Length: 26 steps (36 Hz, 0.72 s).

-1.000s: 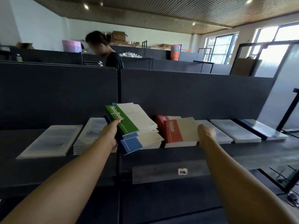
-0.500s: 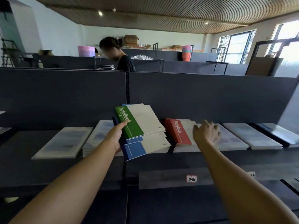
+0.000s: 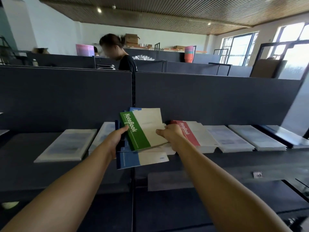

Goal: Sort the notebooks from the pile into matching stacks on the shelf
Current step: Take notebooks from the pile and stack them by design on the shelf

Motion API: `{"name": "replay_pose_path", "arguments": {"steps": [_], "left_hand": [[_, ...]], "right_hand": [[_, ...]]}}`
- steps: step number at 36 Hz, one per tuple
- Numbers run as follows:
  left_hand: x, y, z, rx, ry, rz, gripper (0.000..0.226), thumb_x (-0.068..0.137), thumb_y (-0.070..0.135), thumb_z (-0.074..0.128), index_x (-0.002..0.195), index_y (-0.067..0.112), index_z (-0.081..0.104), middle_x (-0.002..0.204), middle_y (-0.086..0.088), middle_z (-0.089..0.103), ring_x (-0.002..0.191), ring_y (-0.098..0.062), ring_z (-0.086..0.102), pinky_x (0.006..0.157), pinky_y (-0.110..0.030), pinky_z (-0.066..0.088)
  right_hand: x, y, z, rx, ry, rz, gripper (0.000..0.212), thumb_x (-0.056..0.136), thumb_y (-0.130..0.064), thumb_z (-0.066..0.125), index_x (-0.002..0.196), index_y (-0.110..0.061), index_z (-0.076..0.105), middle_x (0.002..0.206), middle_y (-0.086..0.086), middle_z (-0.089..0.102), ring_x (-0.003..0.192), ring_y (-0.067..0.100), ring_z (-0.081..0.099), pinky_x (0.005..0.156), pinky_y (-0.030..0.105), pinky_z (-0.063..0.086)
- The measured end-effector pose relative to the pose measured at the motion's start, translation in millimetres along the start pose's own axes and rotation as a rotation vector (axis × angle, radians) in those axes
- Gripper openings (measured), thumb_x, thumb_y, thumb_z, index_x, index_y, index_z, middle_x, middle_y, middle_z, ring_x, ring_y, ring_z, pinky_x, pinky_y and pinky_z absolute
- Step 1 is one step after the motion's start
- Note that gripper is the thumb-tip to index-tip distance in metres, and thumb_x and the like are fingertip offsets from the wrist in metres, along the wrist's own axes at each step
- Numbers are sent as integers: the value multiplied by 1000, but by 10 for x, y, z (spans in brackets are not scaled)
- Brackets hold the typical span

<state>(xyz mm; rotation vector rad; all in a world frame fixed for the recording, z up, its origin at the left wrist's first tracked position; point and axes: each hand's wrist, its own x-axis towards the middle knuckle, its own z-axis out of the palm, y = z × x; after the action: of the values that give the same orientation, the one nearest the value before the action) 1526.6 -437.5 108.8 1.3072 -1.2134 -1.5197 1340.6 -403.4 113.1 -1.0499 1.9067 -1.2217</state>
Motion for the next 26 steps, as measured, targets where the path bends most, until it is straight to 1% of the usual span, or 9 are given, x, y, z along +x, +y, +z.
{"name": "replay_pose_path", "arguments": {"steps": [2,6,10,12,16,18,20,22,26], "left_hand": [[17,-6,-129,49,45,2,60,92,40,58,141,8,43,149,-12,38,133,-28,39,102,-34,30],[34,-17,-324,47,95,-13,60,92,35,61,140,5,43,149,-13,38,133,-29,38,105,-36,30],[26,-40,-452,20,158,-20,56,92,32,61,138,4,45,146,-15,42,131,-30,41,105,-37,31],[16,-45,-513,-4,186,-29,53,92,30,60,136,5,47,143,-15,45,128,-31,43,99,-36,34],[22,-78,-601,-55,242,-36,49,93,28,58,135,5,48,141,-14,47,126,-31,44,89,-33,33],[20,-96,-610,-65,252,-46,48,94,28,57,135,5,48,137,-14,49,125,-31,46,87,-32,34],[11,-101,-589,-78,226,-56,47,94,32,57,132,6,50,133,-12,53,119,-30,50,86,-33,37],[12,-99,-557,-102,195,-64,49,95,38,56,132,7,50,128,-9,55,110,-27,53,83,-33,40],[9,-119,-520,-95,156,-82,55,93,43,58,134,7,50,130,-13,57,110,-31,57,84,-36,44]], "right_hand": [[-37,54,131,1,-12,-8,28,85,-18,71,108,-5,63,97,4,65,90,21,62,75,29,52],[-135,152,421,-80,-7,-34,33,88,-32,66,110,-8,61,106,6,67,89,21,62,68,27,51],[-224,167,655,-68,43,-62,44,87,-41,63,117,-9,58,107,6,66,93,23,62,71,30,50],[-259,139,742,-35,10,-56,40,89,-37,61,118,-9,58,105,5,65,91,22,61,70,30,52],[-334,94,860,8,-45,-57,31,90,-22,54,116,-7,60,92,4,59,69,13,54,55,23,44],[-350,102,876,23,-52,-53,30,89,-18,53,116,-8,61,93,4,60,72,15,55,62,25,48],[-356,108,860,15,-41,-53,31,88,-15,52,118,-11,60,96,3,61,76,16,56,60,23,47],[-320,123,817,-43,-18,-56,33,86,-13,52,119,-13,57,105,5,62,85,19,58,54,21,41],[-253,85,623,-243,78,-91,30,89,-10,46,118,-13,51,104,4,60,87,21,57,60,25,39]]}}
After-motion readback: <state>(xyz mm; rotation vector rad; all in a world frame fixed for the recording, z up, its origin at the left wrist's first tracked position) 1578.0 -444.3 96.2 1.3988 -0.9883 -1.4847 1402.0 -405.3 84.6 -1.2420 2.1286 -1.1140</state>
